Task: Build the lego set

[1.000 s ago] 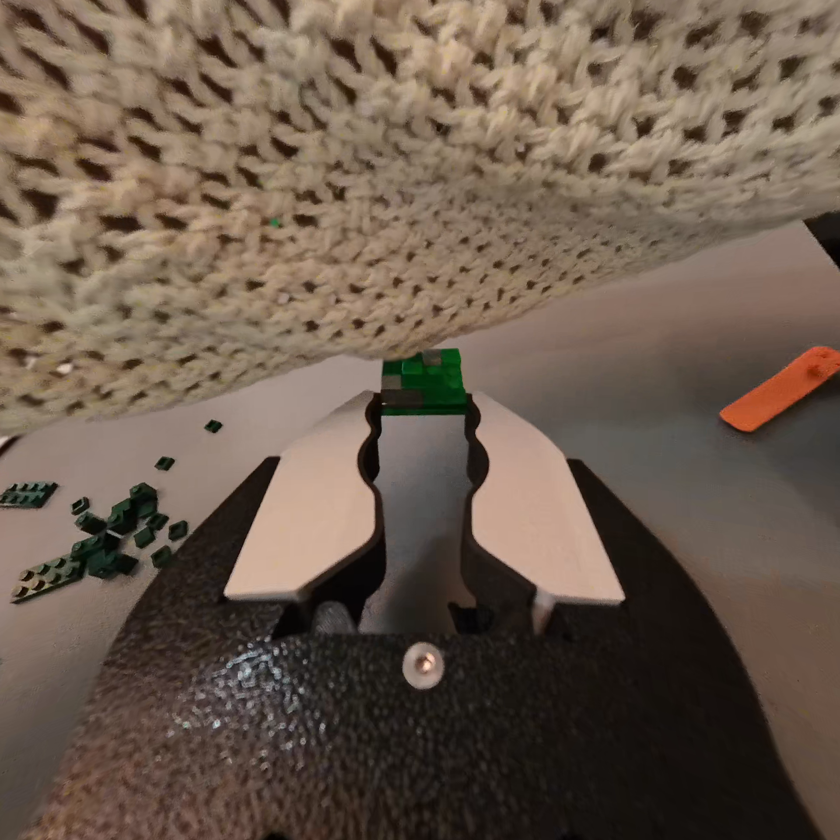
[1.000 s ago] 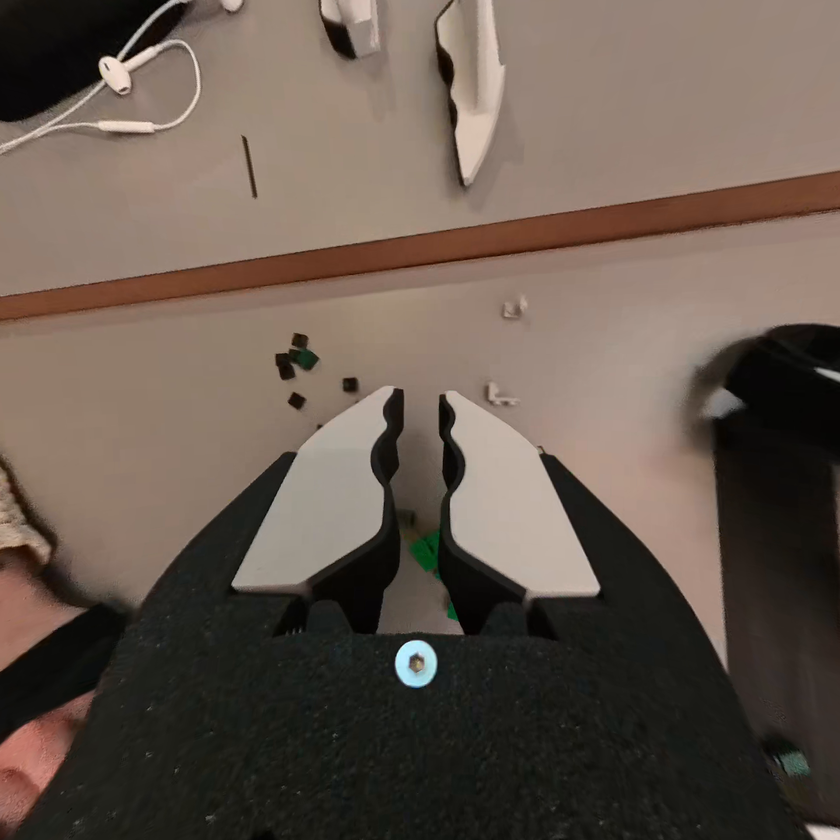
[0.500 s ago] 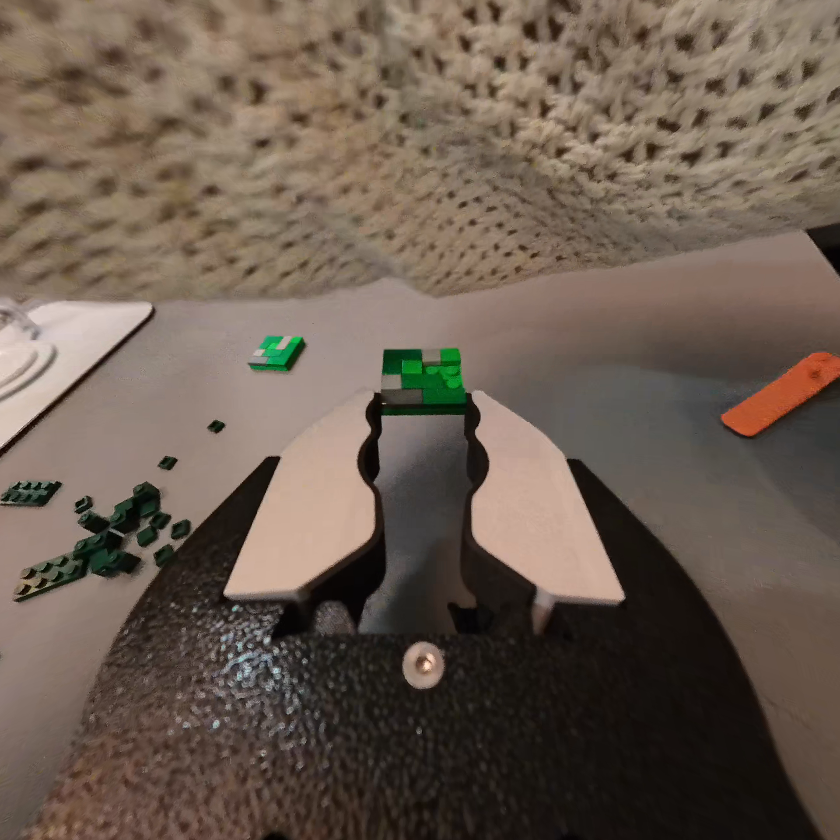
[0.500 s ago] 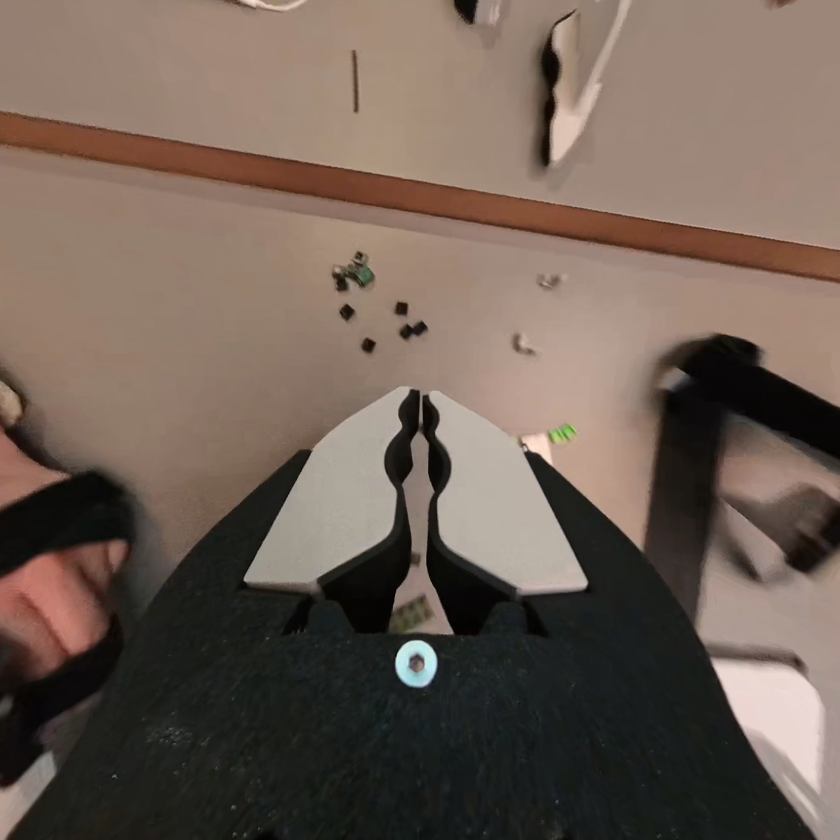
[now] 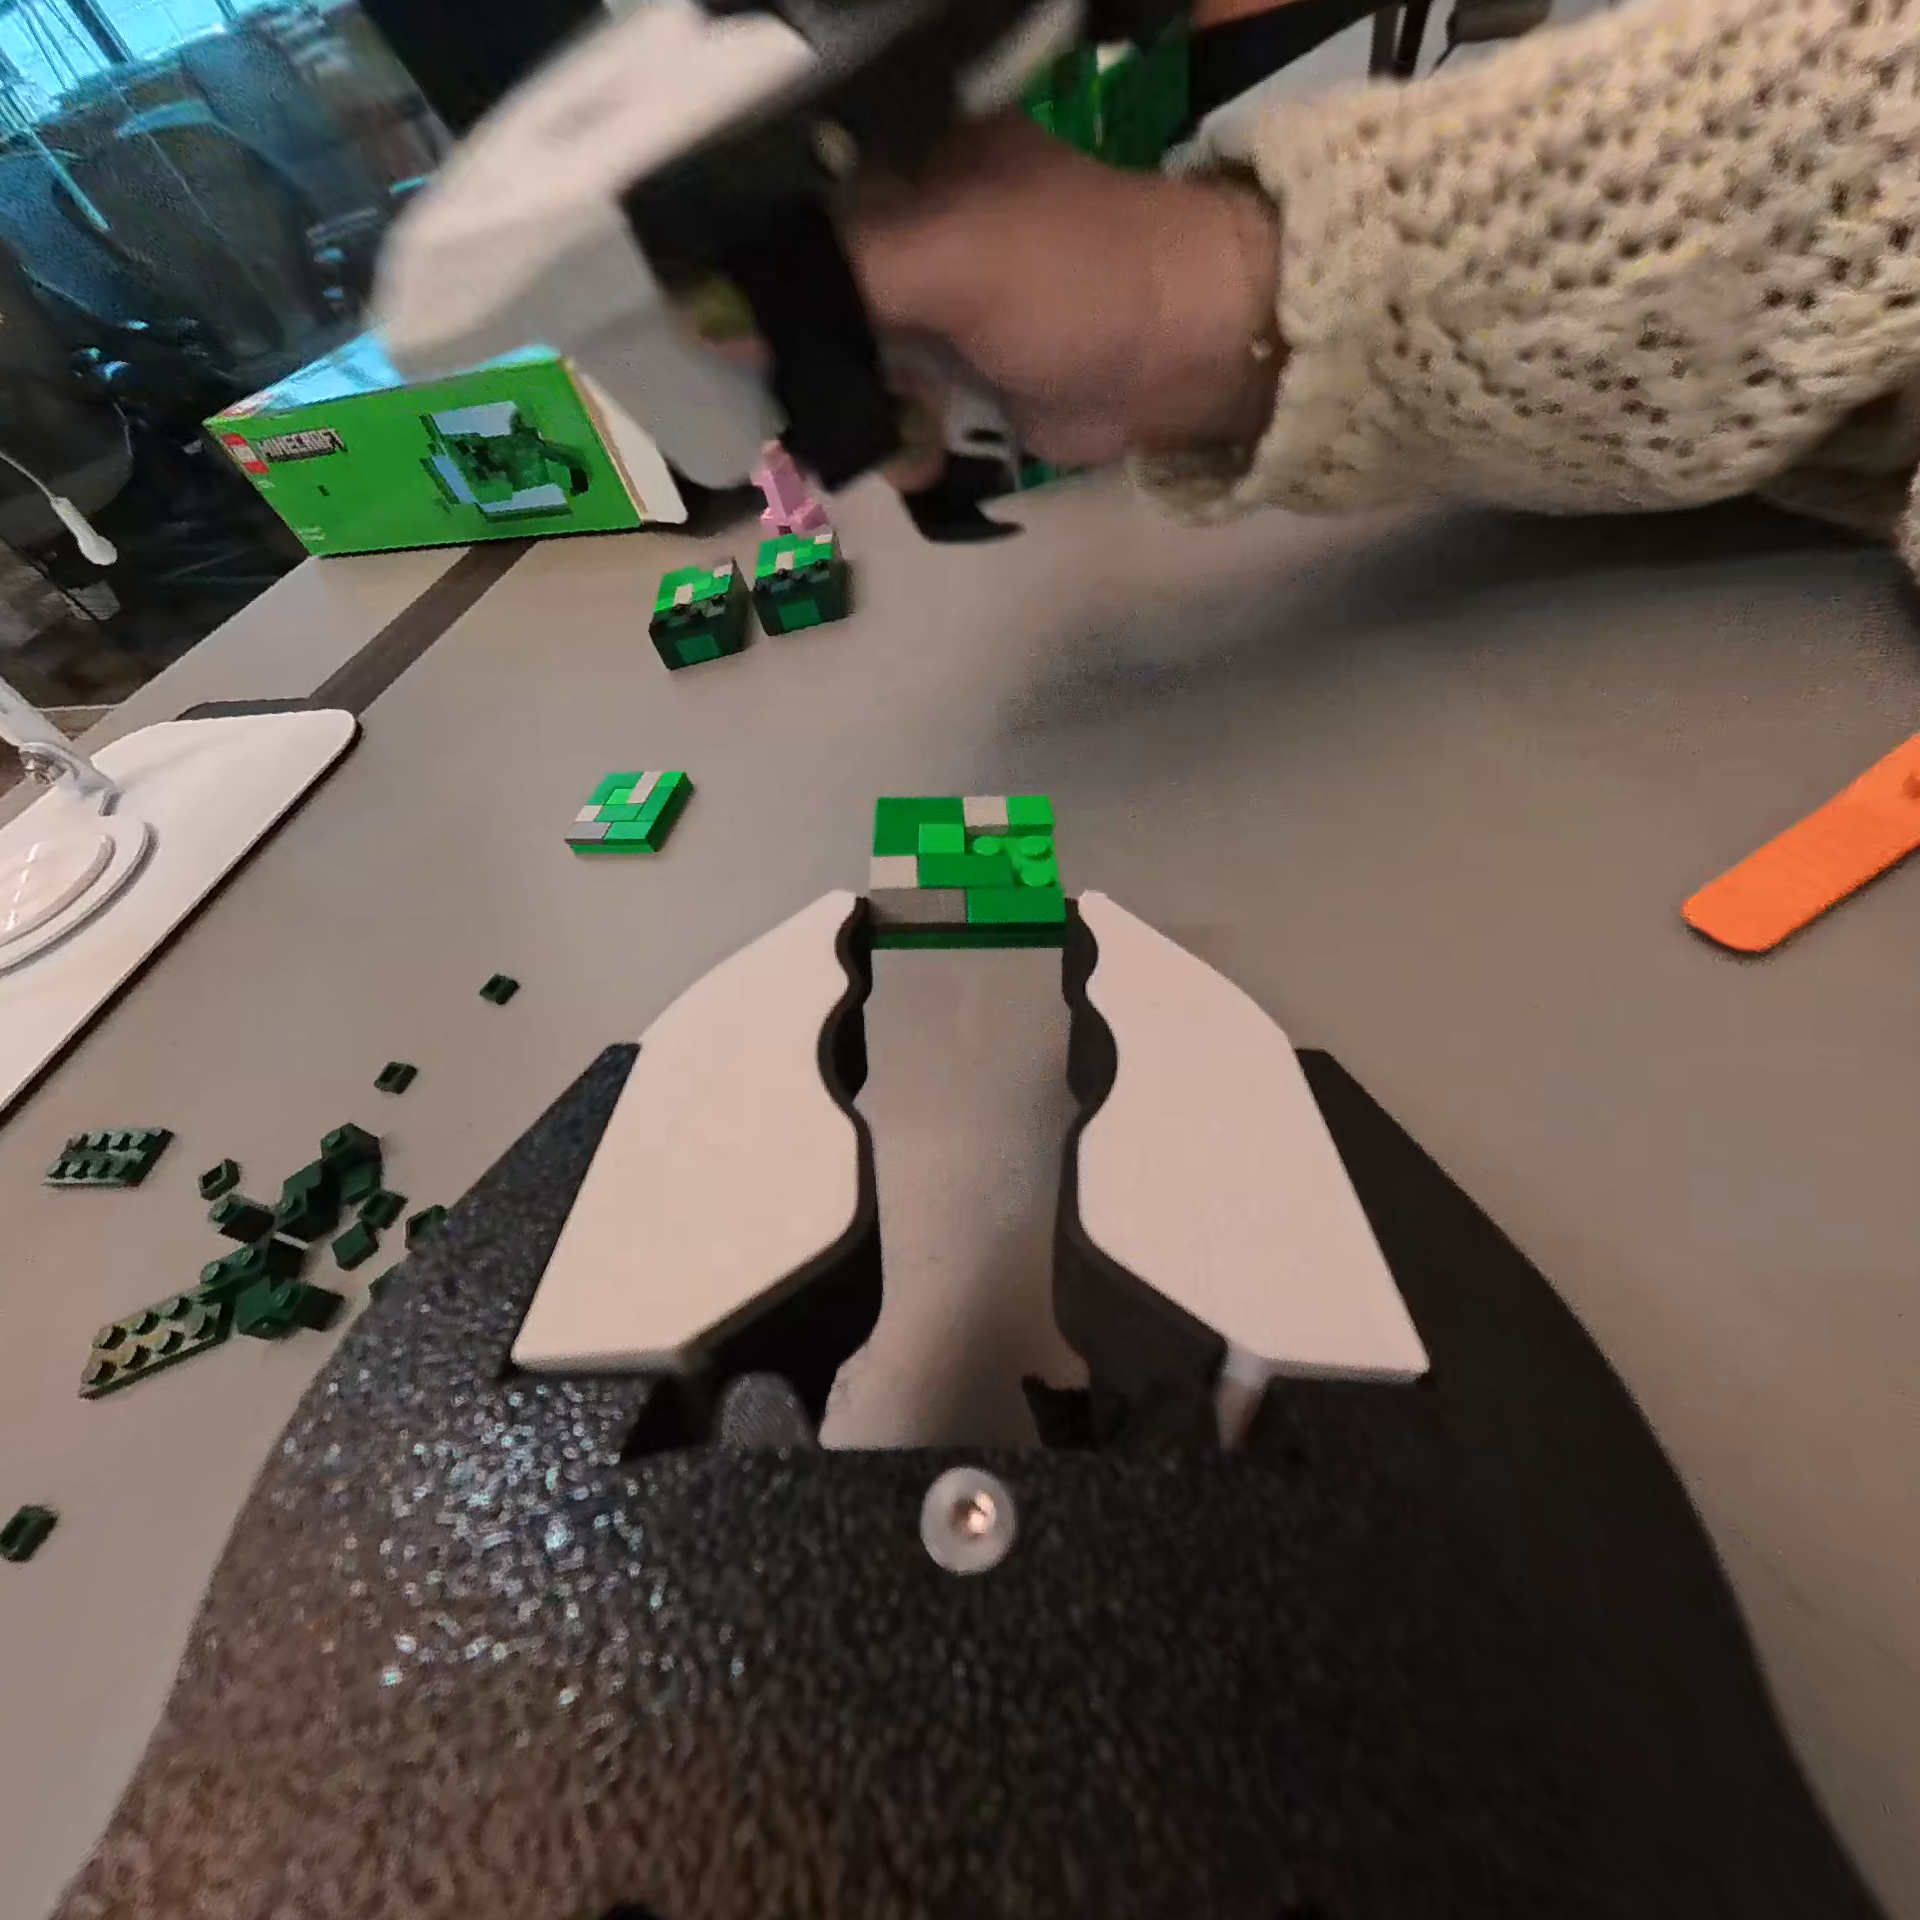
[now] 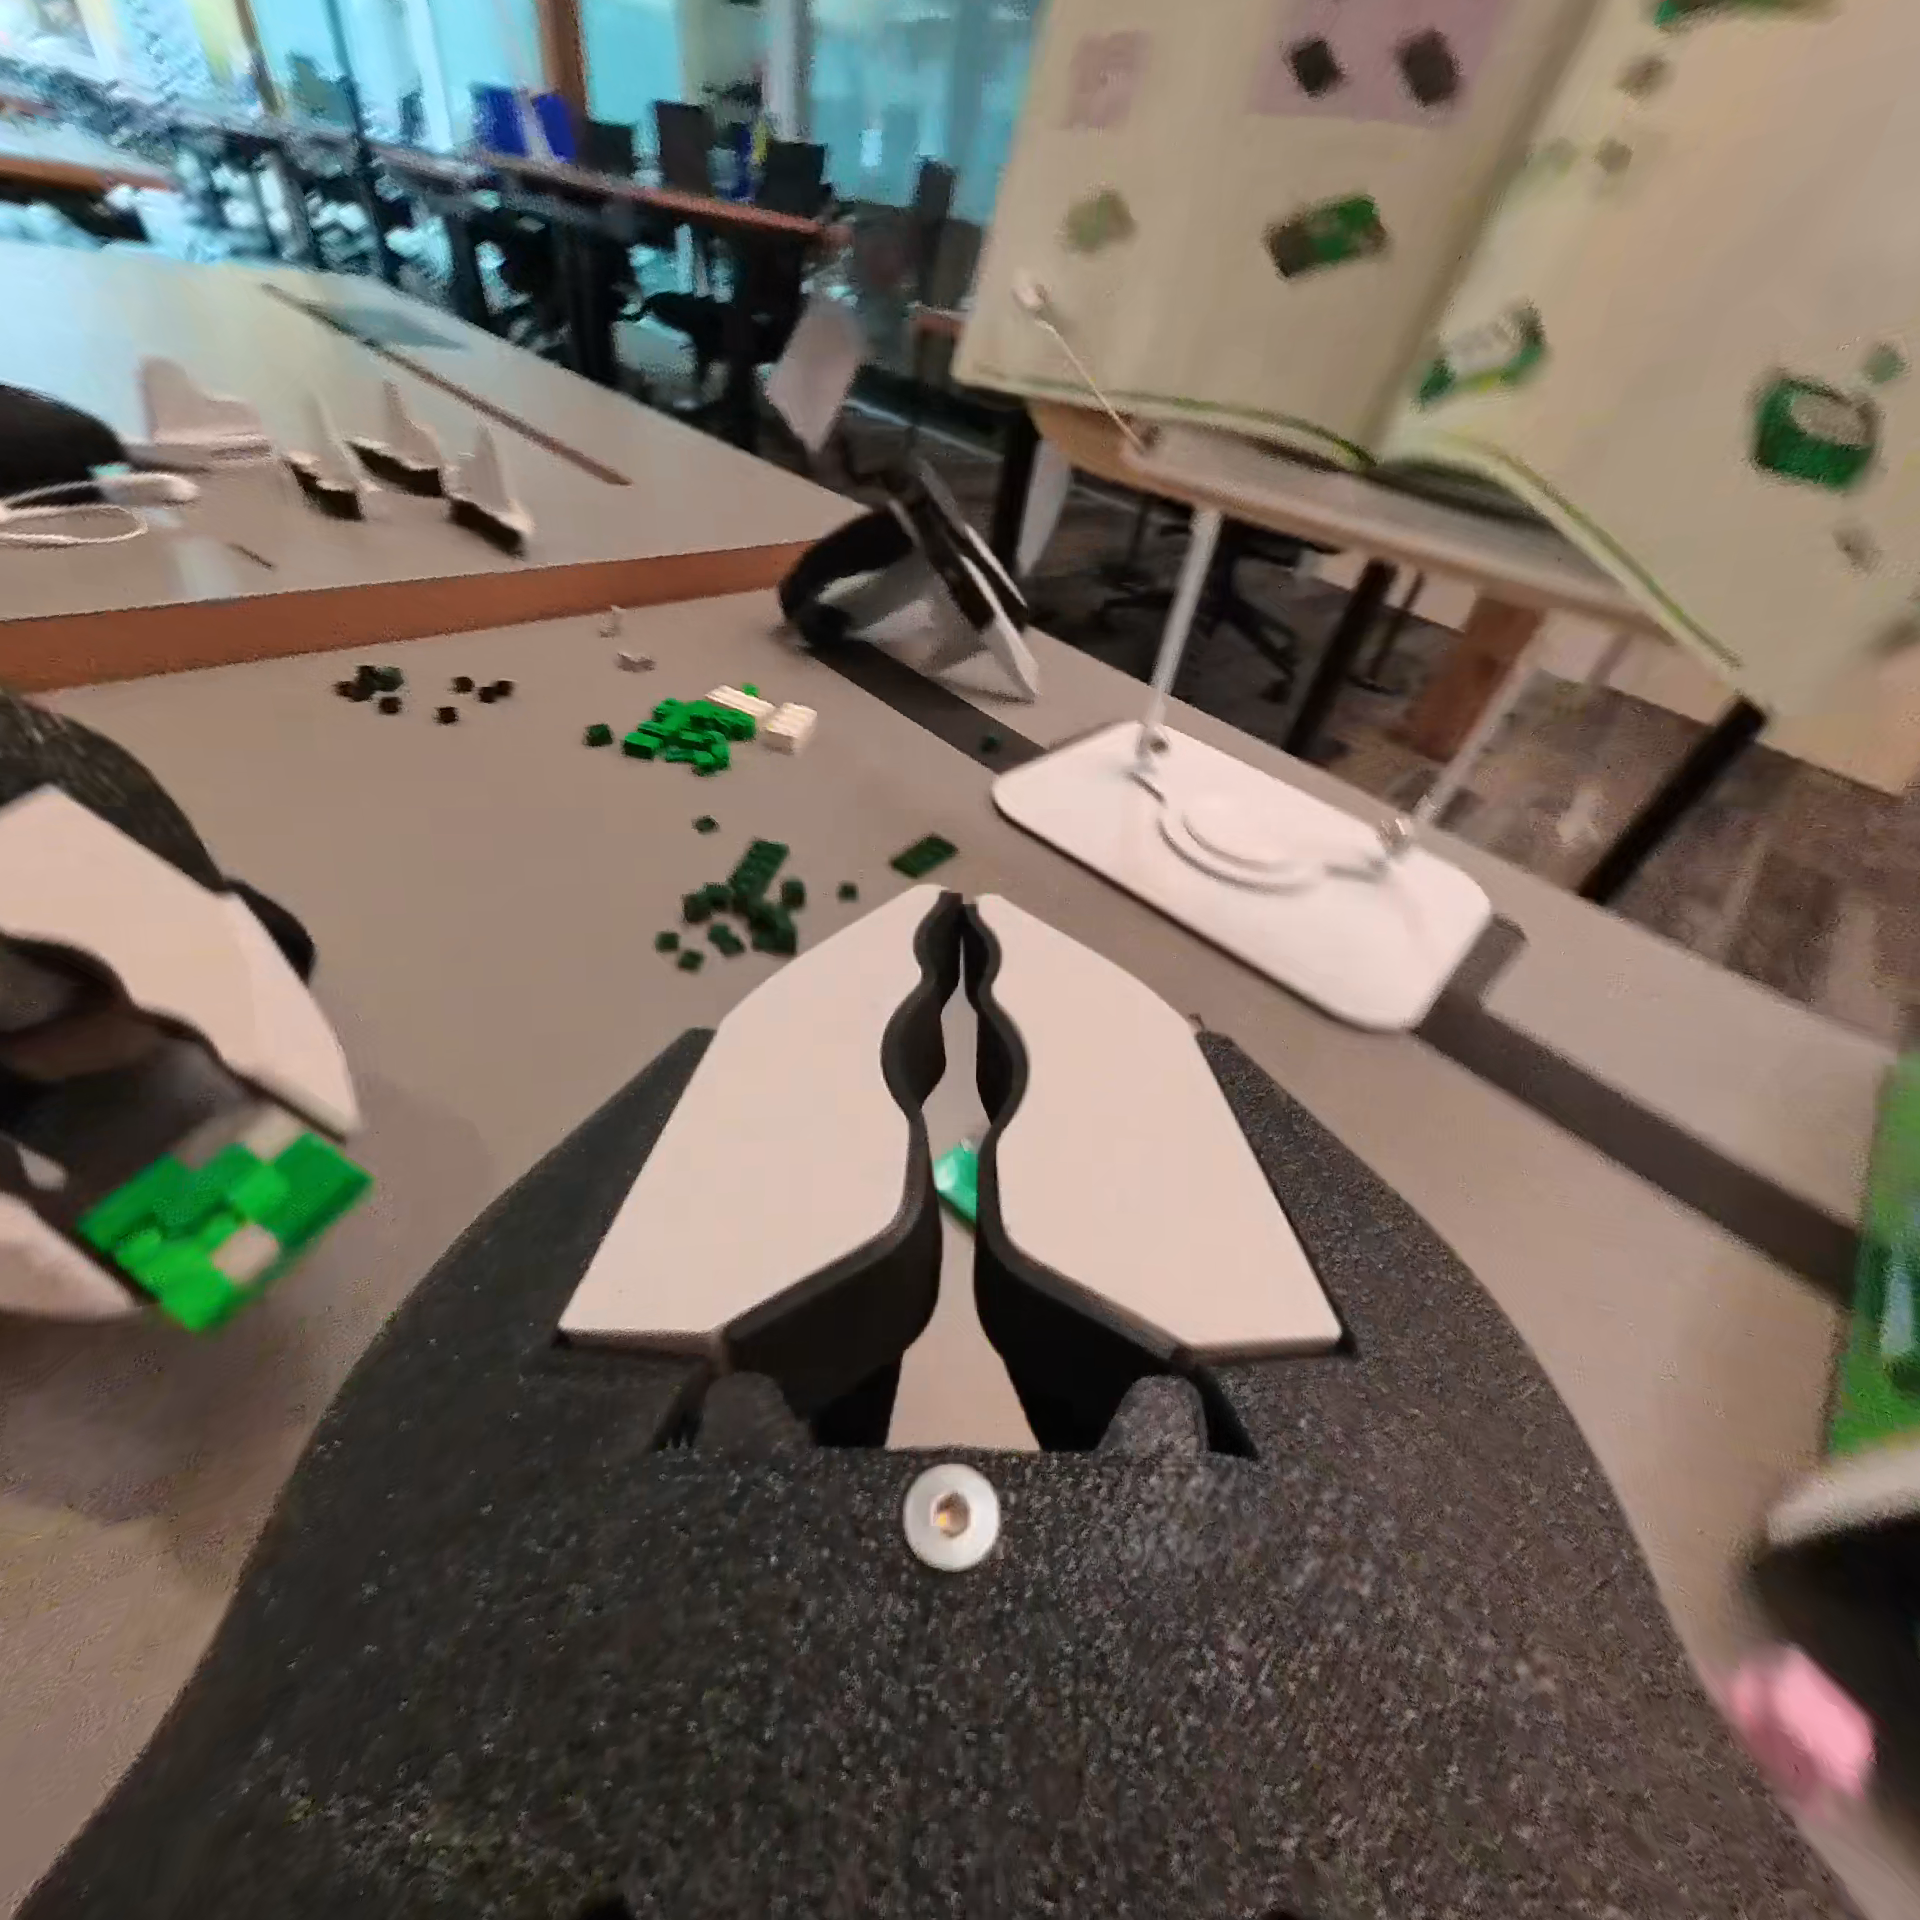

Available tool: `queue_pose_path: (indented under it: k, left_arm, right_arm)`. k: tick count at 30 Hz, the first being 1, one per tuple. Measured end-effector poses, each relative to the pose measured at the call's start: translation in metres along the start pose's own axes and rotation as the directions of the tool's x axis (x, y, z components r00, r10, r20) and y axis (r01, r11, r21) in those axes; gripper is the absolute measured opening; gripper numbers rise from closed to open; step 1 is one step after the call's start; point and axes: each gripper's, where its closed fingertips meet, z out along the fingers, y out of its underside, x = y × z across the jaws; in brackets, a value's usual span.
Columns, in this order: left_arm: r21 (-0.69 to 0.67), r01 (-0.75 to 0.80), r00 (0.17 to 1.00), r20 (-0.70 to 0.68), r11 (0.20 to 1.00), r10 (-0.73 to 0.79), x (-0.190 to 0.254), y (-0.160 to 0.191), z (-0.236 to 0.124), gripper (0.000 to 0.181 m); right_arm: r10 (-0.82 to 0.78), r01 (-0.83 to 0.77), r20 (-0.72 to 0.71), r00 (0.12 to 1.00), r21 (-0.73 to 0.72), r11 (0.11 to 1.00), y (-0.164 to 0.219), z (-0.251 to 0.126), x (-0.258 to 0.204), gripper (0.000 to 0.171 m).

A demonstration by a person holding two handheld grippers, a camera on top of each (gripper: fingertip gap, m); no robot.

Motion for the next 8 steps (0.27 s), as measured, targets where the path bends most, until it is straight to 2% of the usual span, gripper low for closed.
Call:
queue_pose_path:
  k: [4, 8]
  left_arm:
    - [0.000, -0.009, 1.000, 0.005, 1.000, 0.009, 0.002, -0.001, 0.002, 0.035]
    - [0.006, -0.016, 1.000, 0.016, 1.000, 0.016, 0.002, 0.000, 0.000, 0.035]
  right_arm:
    - [0.025, -0.019, -0.117, 0.993, 0.050, 0.999, 0.032, -0.030, 0.014, 0.000]
    - [0.022, 0.001, -0.185, 0.982, 0.125, 0.992, 0.034, -0.040, 0.024, 0.000]
